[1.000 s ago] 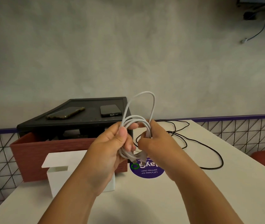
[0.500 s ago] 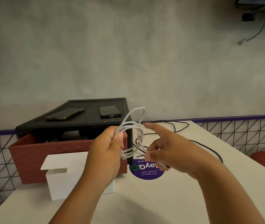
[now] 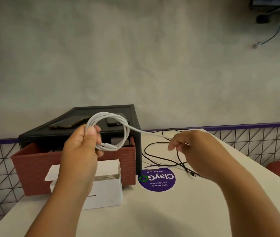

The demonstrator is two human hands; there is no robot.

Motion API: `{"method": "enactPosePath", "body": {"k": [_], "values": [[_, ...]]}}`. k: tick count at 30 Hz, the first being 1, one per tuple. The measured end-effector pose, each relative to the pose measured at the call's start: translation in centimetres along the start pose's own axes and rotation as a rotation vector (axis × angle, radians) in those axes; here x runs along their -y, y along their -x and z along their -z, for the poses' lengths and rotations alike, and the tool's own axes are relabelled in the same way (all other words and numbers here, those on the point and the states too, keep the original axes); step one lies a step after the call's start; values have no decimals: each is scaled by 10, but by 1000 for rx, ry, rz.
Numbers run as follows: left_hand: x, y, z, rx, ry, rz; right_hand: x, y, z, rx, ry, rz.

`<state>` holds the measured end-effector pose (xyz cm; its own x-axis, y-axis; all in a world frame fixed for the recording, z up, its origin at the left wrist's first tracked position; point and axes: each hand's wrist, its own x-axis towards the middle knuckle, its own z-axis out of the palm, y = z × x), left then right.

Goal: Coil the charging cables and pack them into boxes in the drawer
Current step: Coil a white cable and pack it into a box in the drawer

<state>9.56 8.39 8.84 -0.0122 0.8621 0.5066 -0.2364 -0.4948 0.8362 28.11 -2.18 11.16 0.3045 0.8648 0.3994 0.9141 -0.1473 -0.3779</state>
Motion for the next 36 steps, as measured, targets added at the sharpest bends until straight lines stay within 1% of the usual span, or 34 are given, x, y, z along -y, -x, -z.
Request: {"method": "enactPosePath", "body": {"k": [1,2,3,5,7,10,13,15,18,21,23,24,26,28,30,32,33,34,36], "values": [[-2,2,-3,29,71,34,2,-2,-5,-80,-33,-17],[-4,5,-7,61,153,72,3,-3,-8,-121,-99,-31],[-7,8,-10,96,230,106,4,-5,-12,-107,-182,-45],[-10,15,-17,175,315,150,3,-7,-16,15,-399,-100],[-10,22,-22,259,302,186,7,-7,-17,82,-674,-134],[-7,31,-31,365,222,249,10,-8,-19,67,-1042,-119],[-5,37,-37,389,186,331,13,-10,-20,24,-1242,-105],[-4,40,-40,390,224,383,14,-11,-23,20,-1325,-119],[-5,43,-42,391,282,417,15,-14,-28,-3,-1298,-136],[-4,41,-40,399,165,370,17,-14,-32,-12,-1223,-120],[-4,39,-38,417,49,322,18,-13,-35,-22,-1098,-104],[-6,38,-37,436,30,321,18,-13,-36,-28,-1029,-98],[-10,39,-36,468,148,392,19,-13,-37,-22,-936,-78],[-13,40,-35,443,293,471,22,-11,-37,-4,-890,-61],[-12,40,-37,395,307,460,25,-10,-37,-9,-826,-61],[-9,41,-39,328,208,380,29,-9,-40,-56,-725,-51],[-9,42,-40,292,128,309,31,-9,-42,-67,-692,-48],[-8,42,-41,258,47,223,33,-9,-43,-59,-683,-48],[-6,42,-40,198,-58,59,36,-8,-44,0,-750,-63]]}}
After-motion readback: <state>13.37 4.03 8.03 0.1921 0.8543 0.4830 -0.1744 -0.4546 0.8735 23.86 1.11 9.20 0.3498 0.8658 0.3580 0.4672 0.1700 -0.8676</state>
